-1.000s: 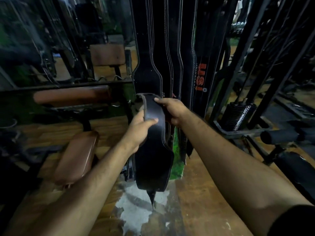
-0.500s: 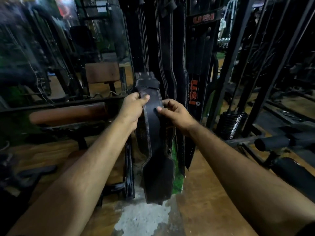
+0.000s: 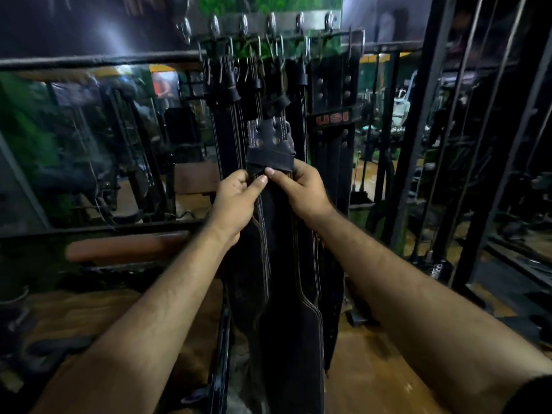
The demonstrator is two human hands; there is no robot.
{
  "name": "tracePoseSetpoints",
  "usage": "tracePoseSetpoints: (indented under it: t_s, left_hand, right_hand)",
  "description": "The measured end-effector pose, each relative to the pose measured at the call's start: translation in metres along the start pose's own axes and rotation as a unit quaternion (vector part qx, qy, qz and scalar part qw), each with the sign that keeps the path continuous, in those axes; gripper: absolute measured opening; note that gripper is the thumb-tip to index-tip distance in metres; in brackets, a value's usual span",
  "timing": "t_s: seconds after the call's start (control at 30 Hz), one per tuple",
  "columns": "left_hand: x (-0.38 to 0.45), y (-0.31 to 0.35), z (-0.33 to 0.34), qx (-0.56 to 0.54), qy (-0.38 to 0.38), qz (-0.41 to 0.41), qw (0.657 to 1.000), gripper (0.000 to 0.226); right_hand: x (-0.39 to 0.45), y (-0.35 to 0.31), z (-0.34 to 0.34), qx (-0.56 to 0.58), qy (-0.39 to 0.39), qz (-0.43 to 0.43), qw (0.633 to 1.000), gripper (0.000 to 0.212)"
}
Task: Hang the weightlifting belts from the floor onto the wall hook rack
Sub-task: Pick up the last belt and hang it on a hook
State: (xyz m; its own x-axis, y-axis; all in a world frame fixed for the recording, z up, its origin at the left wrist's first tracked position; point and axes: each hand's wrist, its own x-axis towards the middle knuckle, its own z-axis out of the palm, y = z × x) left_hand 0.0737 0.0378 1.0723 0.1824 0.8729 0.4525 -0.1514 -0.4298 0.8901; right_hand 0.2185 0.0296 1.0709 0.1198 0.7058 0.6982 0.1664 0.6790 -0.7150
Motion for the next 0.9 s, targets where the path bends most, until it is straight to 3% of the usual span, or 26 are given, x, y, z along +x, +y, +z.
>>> tracePoseSetpoints:
  t_s: [0.1, 0.27, 0.33, 0.47, 0.5, 0.63, 0.73, 0.8, 0.9]
  left_hand:
    - [0.020, 0.014, 0.010, -0.028, 0.049, 0.023, 0.998, 0.016]
    - [0.040, 0.023, 0.022, -0.061, 0.066, 0.059, 0.994, 0.028]
    - [0.042, 0.018, 0.025, -0.058, 0.062, 0.065, 0.994, 0.021]
    - [0.027, -0.017, 0.011, 0.016, 0.045, 0.008, 0.999, 0.079]
    - [0.022, -0.033, 0.002, 0.053, 0.021, 0.002, 0.998, 0.075]
    - [0.002, -0.069, -0.030, 0.147, -0.078, -0.060, 0.984, 0.022]
    - [0.013, -0.057, -0.043, 0.182, -0.098, -0.074, 0.976, 0.039]
    - [0.028, -0.032, -0.042, 0.163, -0.051, -0.006, 0.985, 0.045]
    - [0.044, 0.001, -0.028, 0.066, -0.017, 0.068, 0.995, 0.023]
  right_hand:
    - [0.027, -0.016, -0.003, 0.027, 0.024, -0.041, 0.999, 0.023]
    - [0.077, -0.046, 0.003, 0.027, 0.041, -0.104, 0.993, 0.018]
    - [0.095, -0.051, 0.008, 0.029, 0.058, -0.107, 0.992, 0.018]
    - [0.115, -0.051, 0.020, 0.024, 0.118, -0.088, 0.989, 0.018]
    - [0.117, -0.050, 0.021, 0.038, 0.137, -0.078, 0.987, 0.017]
    - [0.115, -0.044, 0.025, 0.069, 0.169, -0.051, 0.982, 0.015]
    - [0.108, -0.036, 0.031, 0.097, 0.163, -0.028, 0.982, 0.017]
    - [0.105, -0.031, 0.034, 0.106, 0.148, -0.012, 0.983, 0.014]
    - [0.102, -0.028, 0.043, 0.130, 0.131, 0.001, 0.983, 0.005]
